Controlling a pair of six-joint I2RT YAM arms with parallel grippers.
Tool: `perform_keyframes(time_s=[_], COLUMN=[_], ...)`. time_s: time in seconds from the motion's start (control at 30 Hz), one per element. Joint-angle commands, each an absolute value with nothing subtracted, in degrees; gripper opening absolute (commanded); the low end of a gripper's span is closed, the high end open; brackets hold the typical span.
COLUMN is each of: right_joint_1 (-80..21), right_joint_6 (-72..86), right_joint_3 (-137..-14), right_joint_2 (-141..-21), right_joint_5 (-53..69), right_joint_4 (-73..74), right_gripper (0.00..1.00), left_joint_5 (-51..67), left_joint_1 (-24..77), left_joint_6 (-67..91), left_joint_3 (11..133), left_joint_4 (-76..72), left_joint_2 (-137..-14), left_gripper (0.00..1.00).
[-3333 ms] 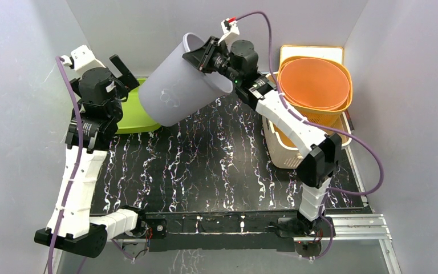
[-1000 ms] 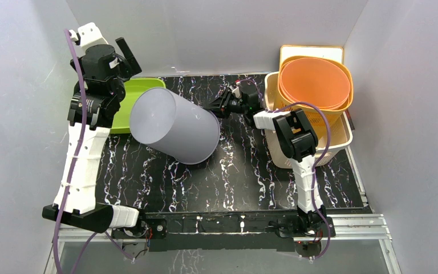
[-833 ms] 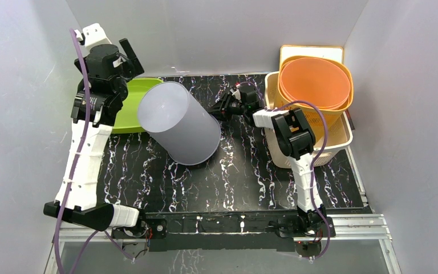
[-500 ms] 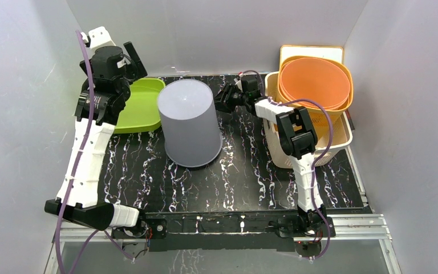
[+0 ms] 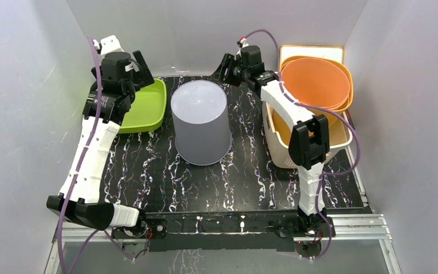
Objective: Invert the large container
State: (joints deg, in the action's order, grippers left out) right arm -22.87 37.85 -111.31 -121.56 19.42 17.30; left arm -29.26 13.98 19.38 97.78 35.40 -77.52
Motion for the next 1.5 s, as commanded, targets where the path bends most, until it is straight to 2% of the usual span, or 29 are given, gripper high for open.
perform_keyframes(time_s=[0.0, 0.17, 0.37, 0.67, 0.77, 0.8, 1.0, 1.13, 1.23, 1.47], right_joint_1=[-25.65, -30.71, -40.08, -55.23, -58.23, -59.65, -61.34, -61.35, -61.03, -60.78], right_joint_6=[25.37, 16.97, 10.21, 17.84, 22.6, 23.68, 29.2, 36.95, 40.76, 39.76], right_joint_3=[-116.73, -110.72, -110.91, -99.43, -93.55, -91.37, -79.1, -69.84, -67.66, -66.42], right_joint_2=[-112.28, -101.29, -92.37, -80.0, -76.15, -75.26, -72.01, -70.45, -72.56, -78.52], right_joint_5=[8.59, 0.1, -5.77, -15.55, -15.37, -15.5, -15.81, -23.09, -26.85, -24.2], right_joint_4=[26.33, 27.85, 38.93, 50.75, 51.27, 51.11, 42.46, 31.9, 25.86, 12.47], right_gripper=[0.53, 0.65, 0.67, 0.73, 0.95, 0.97, 0.98, 0.98, 0.98, 0.98], left_joint_5=[-25.4, -22.63, -20.55, -20.21, -20.5, -20.37, -18.33, -20.05, -20.77, -25.02], left_joint_1=[13.71, 13.71, 13.7, 13.65, 13.71, 13.66, 13.71, 13.64, 13.7, 13.67], left_joint_6=[20.51, 21.13, 21.35, 21.37, 21.4, 21.7, 22.93, 22.49, 21.81, 21.71], left_joint_3=[95.33, 92.29, 90.3, 89.96, 91.35, 91.45, 89.06, 89.04, 88.42, 86.04], left_joint_4=[35.72, 36.74, 36.09, 33.04, 33.84, 34.09, 33.33, 34.74, 35.49, 37.84], left_joint_2=[-76.05, -76.11, -77.24, -82.32, -84.34, -84.68, -83.68, -81.24, -78.75, -72.48], left_gripper=[0.98, 0.98, 0.99, 0.98, 0.98, 0.99, 0.98, 0.98, 0.98, 0.98])
